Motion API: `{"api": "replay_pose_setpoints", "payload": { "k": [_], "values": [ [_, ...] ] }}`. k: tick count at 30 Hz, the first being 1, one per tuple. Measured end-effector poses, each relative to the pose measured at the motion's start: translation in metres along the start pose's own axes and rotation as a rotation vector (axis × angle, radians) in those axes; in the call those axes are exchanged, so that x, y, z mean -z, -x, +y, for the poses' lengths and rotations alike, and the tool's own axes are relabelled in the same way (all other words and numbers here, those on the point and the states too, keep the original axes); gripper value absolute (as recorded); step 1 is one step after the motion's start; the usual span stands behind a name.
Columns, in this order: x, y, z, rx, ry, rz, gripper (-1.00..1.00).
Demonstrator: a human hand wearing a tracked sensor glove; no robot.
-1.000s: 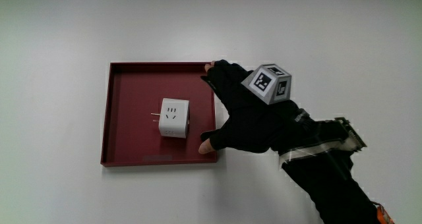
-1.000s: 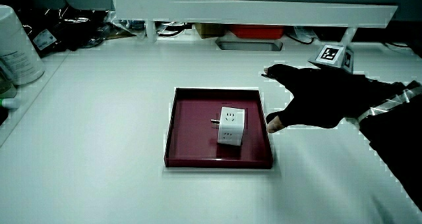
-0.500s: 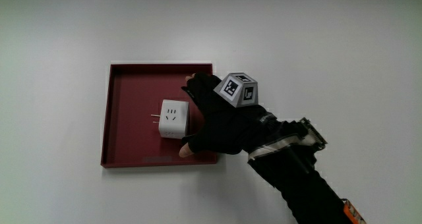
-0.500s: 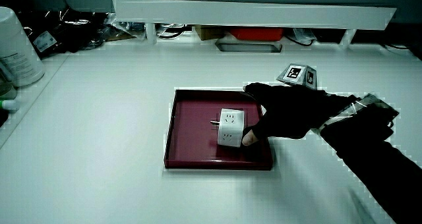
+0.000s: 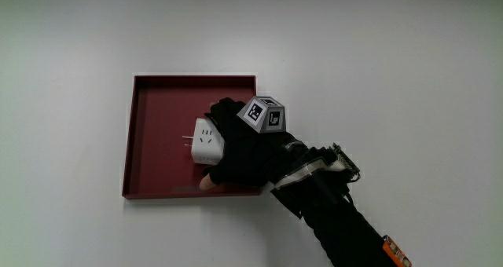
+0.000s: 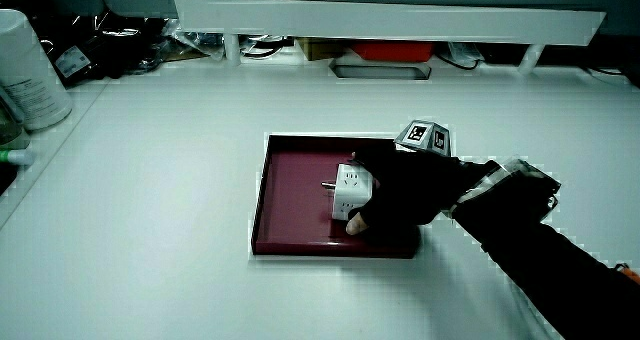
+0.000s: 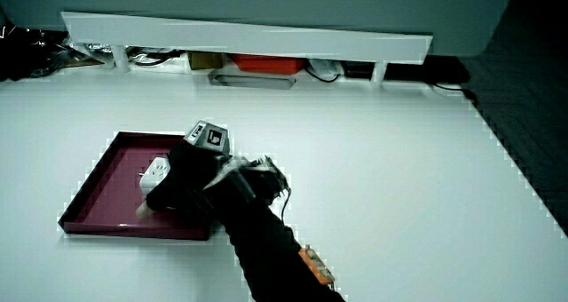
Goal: Pick socket
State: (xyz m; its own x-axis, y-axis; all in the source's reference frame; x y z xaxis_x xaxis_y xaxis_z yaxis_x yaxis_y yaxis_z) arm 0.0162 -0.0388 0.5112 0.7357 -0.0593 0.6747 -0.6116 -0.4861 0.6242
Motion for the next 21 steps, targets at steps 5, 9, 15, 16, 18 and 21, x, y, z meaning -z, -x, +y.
{"api": "replay_pose_setpoints", "payload": {
  "k": [5, 9, 15, 16, 18, 21],
  "values": [
    [0.0034, -0.0045, 0.0046, 0.008, -0.027, 0.008, 0.12],
    [0.0019, -0.005, 0.0019, -0.014, -0.07, 0.026, 0.35],
    [-0.0001, -0.0079, -0.0003, -0.021, -0.159, 0.027, 0.71],
    [0.0, -0.0083, -0.0008, -0.012, -0.171, 0.016, 0.76],
    [0.0005, -0.0106, 0.0003, -0.023, -0.176, 0.026, 0.88],
    [-0.0002, -0.0078, -0.0029, -0.041, -0.201, 0.025, 1.0]
  ]
}}
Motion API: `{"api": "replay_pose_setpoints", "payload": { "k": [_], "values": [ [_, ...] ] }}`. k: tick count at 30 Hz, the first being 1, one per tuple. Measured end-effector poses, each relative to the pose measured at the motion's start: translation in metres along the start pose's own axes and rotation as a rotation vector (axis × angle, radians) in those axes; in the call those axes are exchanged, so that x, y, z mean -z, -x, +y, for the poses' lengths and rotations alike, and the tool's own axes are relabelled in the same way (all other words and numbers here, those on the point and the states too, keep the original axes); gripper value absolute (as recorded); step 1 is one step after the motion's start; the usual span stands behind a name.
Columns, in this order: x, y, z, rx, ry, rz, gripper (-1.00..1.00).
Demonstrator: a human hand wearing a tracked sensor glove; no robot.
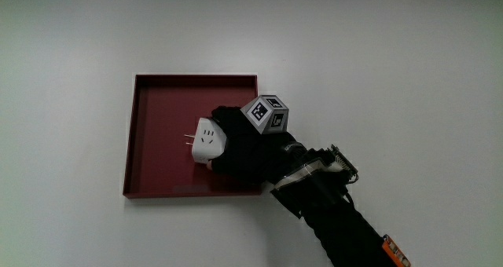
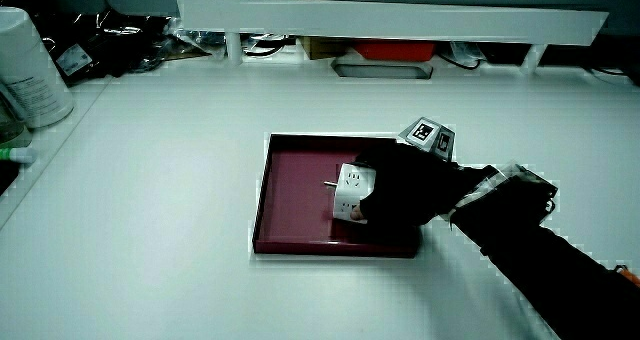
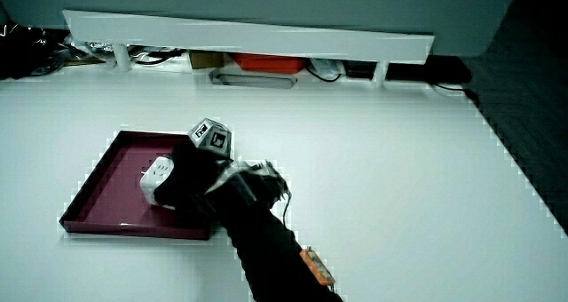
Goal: Pick socket
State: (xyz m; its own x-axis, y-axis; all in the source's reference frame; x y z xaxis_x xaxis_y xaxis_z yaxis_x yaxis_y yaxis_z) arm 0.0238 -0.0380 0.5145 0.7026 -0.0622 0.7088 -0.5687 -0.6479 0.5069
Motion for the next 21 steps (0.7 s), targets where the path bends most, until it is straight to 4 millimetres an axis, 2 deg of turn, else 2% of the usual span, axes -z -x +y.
{"api": "replay_pose_setpoints", "payload": {
  "k": [5, 11, 14, 21],
  "values": [
    [-0.001, 0.002, -0.003, -0.027, -0.011, -0.001, 1.0],
    [-0.017, 0.017, -0.018, -0.087, -0.02, -0.017, 1.0],
    [-0.029, 0.029, -0.033, -0.127, -0.021, -0.005, 1.0],
    [-0.041, 0.042, -0.065, -0.164, 0.048, 0.008, 1.0]
  ]
}}
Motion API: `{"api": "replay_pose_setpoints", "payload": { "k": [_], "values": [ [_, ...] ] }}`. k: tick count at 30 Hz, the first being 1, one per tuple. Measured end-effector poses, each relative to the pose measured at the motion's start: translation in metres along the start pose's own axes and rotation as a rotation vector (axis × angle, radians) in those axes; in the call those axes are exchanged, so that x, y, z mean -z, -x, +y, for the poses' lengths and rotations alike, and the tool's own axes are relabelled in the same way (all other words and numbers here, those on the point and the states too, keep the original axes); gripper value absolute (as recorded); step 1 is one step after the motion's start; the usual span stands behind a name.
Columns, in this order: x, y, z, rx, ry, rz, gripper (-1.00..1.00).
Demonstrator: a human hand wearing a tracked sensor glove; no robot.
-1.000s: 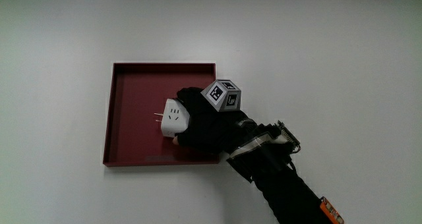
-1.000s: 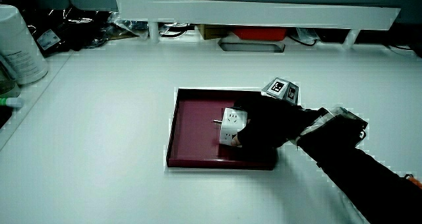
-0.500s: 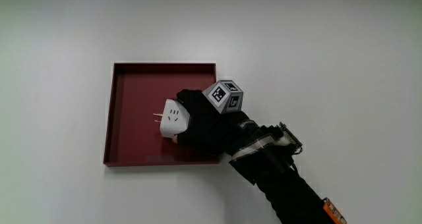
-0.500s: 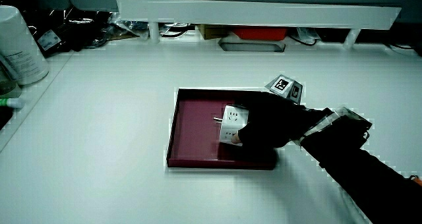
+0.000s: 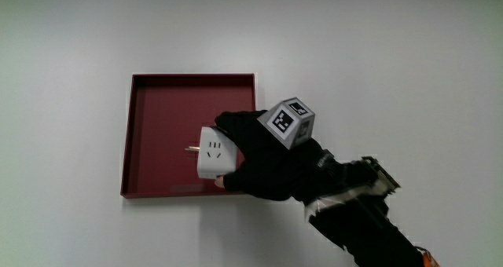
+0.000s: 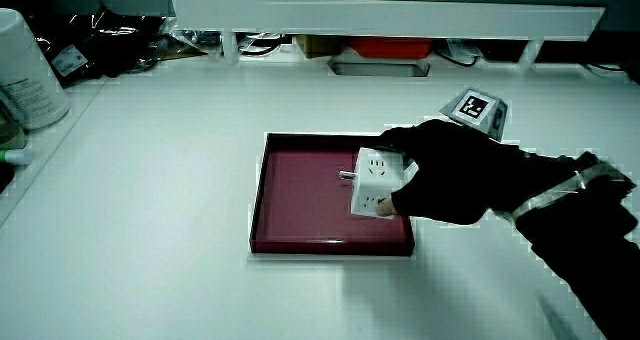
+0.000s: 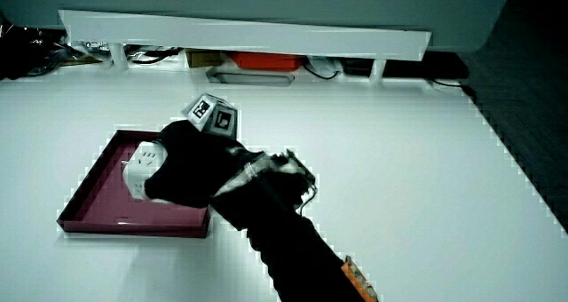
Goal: Pick socket
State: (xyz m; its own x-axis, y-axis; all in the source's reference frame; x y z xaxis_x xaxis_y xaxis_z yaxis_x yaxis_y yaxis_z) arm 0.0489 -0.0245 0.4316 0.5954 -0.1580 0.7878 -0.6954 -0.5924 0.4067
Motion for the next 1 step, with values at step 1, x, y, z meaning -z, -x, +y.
{"api": "replay_pose_setpoints", "payload": {
  "k": [1],
  "values": [
    [-0.0009, 0.0019, -0.0046, -0.001, 0.005, -0.008, 1.0]
  ]
}}
